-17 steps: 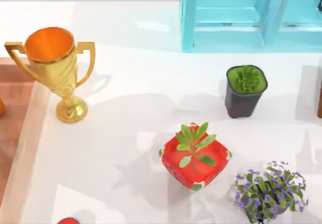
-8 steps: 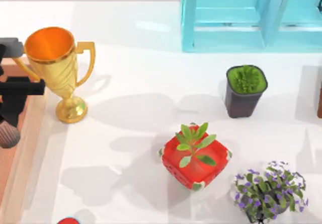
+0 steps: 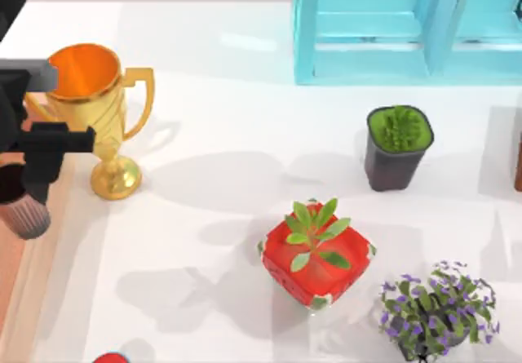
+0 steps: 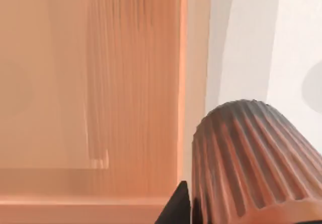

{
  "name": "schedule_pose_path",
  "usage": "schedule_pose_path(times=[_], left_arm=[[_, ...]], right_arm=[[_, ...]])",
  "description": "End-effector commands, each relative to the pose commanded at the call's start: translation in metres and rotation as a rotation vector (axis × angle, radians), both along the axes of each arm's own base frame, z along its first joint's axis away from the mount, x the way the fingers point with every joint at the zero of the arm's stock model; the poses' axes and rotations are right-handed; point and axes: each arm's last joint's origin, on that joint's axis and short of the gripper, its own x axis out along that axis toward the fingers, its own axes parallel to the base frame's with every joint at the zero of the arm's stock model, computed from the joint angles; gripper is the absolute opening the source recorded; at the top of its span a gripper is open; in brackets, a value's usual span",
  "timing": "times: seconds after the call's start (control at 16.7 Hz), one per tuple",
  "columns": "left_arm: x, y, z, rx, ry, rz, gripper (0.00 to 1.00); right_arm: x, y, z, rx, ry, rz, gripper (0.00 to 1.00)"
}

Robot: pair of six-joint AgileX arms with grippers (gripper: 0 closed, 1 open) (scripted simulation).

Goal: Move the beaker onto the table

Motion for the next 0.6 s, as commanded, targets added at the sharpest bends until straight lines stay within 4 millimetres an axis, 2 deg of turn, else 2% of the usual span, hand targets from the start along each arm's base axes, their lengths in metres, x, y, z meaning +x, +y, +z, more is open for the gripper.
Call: schedule_pose_path(times=[0.12,0.24,0.48,0.6], left_arm=[[-0.003,-0.028,0.002,0.000,-0.002,-0.002,0.00],[-0.014,-0.065,0.003,0.000,-0.006,-0.004,0.00],[-0.057,-0.140,0.003,0.001,-0.009,-0.001,0.00],[-0.080,-0.165,0.003,0.004,-0.008,0.001,0.00]], right_arm=[[0.000,0.000,0.000,0.000,0.000,0.000,1.00],[0.000,0.000,0.000,0.000,0.000,0.000,1.00],[0.000,0.000,0.000,0.000,0.000,0.000,1.00],[0.000,0.000,0.000,0.000,0.000,0.000,1.00]])
